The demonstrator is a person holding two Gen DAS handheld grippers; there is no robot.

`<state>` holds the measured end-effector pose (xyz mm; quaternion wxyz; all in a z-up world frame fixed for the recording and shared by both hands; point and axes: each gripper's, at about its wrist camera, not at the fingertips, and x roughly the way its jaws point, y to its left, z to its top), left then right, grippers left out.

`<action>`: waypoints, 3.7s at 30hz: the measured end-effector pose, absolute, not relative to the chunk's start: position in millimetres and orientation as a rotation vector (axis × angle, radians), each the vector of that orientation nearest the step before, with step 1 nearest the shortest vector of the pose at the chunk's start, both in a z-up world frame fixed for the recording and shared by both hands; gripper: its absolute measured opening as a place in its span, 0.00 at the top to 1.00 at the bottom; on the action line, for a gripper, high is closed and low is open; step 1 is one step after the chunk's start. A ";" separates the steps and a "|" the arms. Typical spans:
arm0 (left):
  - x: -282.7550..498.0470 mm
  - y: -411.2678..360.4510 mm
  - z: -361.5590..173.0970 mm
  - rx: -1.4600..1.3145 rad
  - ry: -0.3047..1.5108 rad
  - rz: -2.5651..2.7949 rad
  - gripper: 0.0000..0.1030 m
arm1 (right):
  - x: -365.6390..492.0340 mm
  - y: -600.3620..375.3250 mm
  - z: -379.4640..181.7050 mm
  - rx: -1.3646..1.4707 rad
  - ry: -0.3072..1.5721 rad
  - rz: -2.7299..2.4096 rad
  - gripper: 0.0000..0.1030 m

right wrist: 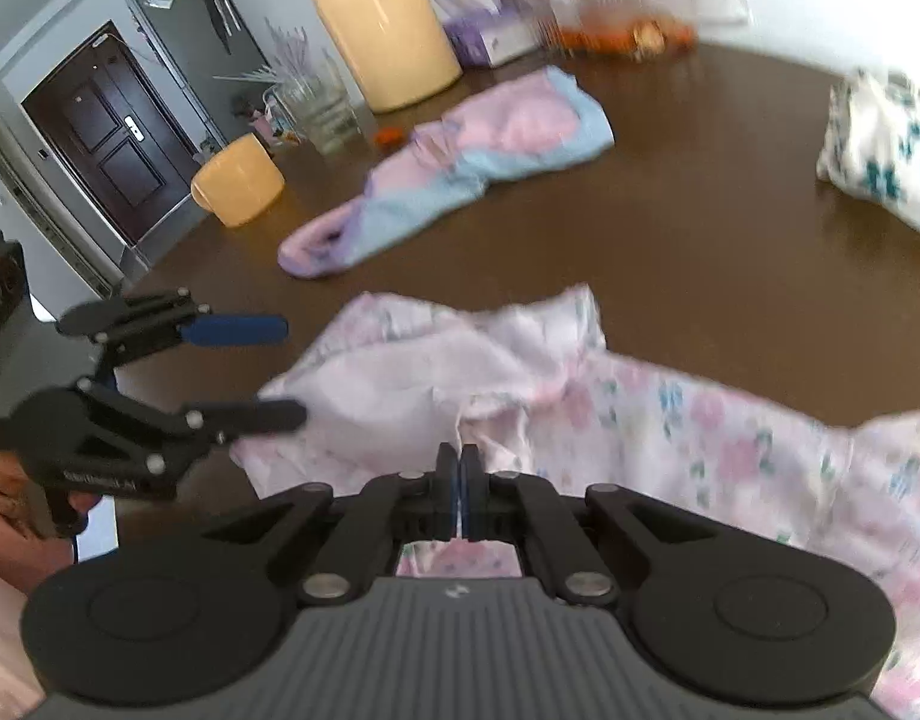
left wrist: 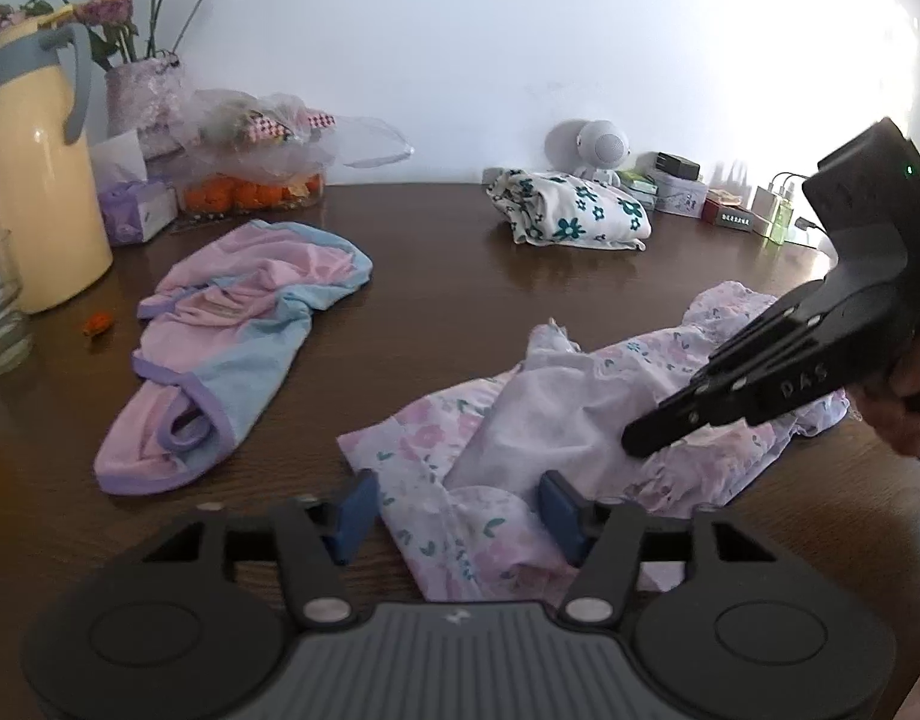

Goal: Fold clothes

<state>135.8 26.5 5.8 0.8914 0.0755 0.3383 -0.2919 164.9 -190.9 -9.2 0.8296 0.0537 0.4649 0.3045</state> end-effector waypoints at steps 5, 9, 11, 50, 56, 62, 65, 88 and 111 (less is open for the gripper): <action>137.7 20.0 -1.4 0.156 0.732 -0.624 0.66 | 158.8 -193.5 -17.2 0.113 0.996 0.655 0.99; 139.2 17.1 -9.0 0.168 0.754 -0.623 0.68 | 153.9 -199.8 -4.4 0.124 0.960 0.671 0.93; 139.2 16.0 -10.8 0.175 0.757 -0.622 0.68 | 151.1 -203.5 10.1 0.125 0.892 0.670 0.89; 121.2 60.4 21.3 0.046 0.679 -0.519 0.63 | 85.5 -127.6 -0.6 -0.689 0.741 0.936 0.97; 122.0 49.1 17.8 0.079 0.682 -0.557 0.66 | 103.3 -150.1 17.1 -0.580 0.761 0.869 0.98; 123.2 27.3 1.4 0.131 0.718 -0.621 0.74 | 101.6 -155.6 6.7 -0.586 0.815 0.872 0.98; 125.6 22.2 -8.4 0.160 0.732 -0.618 0.75 | 102.5 -161.6 7.2 -0.533 0.837 0.874 0.98; 126.1 20.8 -17.2 0.169 0.721 -0.614 0.76 | 240.5 -181.5 10.8 -0.003 0.932 0.615 0.57; 123.4 19.5 -16.6 0.147 0.726 -0.575 0.74 | 209.2 -210.8 13.0 0.021 0.903 0.625 0.89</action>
